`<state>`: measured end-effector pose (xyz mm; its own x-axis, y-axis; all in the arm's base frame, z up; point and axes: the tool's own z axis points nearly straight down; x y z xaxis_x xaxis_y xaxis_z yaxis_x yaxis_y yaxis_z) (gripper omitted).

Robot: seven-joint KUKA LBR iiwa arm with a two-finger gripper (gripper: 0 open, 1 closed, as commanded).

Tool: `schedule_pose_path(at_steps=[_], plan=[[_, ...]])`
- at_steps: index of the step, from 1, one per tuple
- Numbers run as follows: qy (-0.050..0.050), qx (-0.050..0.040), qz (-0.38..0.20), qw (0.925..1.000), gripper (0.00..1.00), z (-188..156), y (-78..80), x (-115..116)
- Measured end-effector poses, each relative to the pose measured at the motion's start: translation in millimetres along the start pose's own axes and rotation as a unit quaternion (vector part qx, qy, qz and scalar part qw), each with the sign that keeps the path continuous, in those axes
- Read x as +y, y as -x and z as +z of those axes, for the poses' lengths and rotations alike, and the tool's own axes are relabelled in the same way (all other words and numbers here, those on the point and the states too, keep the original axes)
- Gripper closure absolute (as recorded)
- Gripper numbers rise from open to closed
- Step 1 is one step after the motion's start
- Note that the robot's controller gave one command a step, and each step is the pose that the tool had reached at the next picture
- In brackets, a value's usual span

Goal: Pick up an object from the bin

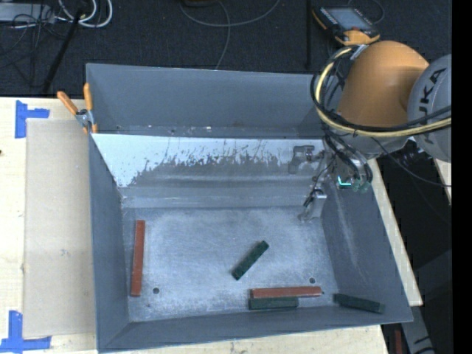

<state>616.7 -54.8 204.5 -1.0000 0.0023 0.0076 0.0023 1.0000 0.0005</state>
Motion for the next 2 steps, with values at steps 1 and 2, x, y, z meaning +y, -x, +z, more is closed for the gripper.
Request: schedule_pose_path(at_steps=[1,2], plan=[[0.001,0.0020,0.035,0.9994,0.00,94.9,-49.4,12.6],[0.001,-0.0009,-0.034,0.9994,0.00,134.7,-64.9,63.7]])
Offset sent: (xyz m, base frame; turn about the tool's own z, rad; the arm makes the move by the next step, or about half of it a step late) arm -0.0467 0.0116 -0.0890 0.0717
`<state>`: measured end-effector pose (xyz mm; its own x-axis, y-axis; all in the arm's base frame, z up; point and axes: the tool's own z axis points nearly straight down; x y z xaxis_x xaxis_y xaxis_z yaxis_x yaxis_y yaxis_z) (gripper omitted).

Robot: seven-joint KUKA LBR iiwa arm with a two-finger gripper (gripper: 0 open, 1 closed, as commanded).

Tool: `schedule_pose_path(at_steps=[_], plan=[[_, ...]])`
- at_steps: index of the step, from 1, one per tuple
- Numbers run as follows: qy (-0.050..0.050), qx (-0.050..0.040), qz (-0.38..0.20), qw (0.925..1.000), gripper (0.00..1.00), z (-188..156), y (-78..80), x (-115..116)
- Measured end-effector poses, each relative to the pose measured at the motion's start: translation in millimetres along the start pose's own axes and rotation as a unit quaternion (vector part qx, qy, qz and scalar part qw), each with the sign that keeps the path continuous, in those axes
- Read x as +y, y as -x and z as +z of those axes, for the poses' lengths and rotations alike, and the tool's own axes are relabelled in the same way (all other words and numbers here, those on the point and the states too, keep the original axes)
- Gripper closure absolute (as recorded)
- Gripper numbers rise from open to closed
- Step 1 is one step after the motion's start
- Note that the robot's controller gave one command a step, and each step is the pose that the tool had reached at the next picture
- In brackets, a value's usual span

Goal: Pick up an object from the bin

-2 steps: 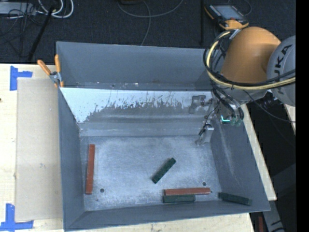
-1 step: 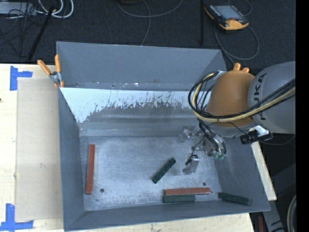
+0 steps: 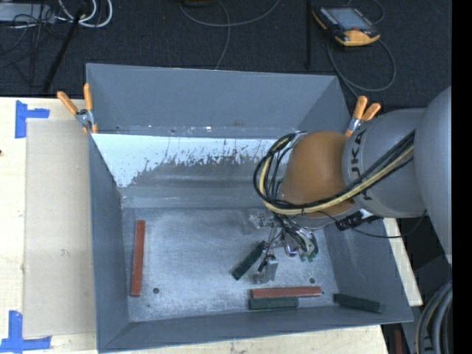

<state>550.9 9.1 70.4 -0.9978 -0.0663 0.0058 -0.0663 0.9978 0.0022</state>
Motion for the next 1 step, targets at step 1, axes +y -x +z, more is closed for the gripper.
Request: schedule_pose_path(at_steps=[1], plan=[[-0.001,-0.0016,0.000,1.0000,1.00,-1.4,0.9,-1.4]])
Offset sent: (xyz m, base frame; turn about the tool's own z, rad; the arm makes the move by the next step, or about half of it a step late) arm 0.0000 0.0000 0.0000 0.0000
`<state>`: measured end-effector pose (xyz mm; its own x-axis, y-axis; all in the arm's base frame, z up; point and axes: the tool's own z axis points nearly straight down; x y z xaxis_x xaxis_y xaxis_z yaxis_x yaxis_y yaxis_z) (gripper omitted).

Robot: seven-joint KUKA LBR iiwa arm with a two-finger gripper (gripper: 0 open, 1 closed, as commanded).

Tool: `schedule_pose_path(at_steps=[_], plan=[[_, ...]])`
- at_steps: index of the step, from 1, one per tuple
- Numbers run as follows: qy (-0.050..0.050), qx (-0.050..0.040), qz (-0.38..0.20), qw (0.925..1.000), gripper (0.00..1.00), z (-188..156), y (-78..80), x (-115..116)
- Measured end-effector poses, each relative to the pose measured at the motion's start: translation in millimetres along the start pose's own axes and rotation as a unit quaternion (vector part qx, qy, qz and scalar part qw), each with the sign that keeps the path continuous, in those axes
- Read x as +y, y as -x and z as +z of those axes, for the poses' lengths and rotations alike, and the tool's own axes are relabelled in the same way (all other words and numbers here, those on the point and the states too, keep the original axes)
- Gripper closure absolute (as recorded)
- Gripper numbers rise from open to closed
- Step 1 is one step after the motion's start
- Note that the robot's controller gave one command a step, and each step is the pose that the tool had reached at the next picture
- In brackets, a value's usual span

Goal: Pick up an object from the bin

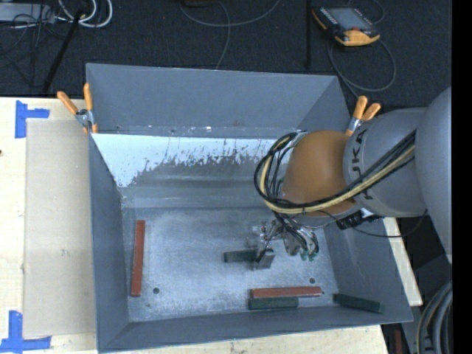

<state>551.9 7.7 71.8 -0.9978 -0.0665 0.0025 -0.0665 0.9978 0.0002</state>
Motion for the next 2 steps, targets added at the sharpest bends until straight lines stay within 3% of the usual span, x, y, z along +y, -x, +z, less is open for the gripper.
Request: schedule_pose_path(at_steps=[1,2], plan=[[0.000,-0.0030,-0.168,0.9858,1.00,-27.5,0.9,15.3],[-0.001,-0.0060,-0.121,0.9926,1.00,-170.5,3.8,7.6]])
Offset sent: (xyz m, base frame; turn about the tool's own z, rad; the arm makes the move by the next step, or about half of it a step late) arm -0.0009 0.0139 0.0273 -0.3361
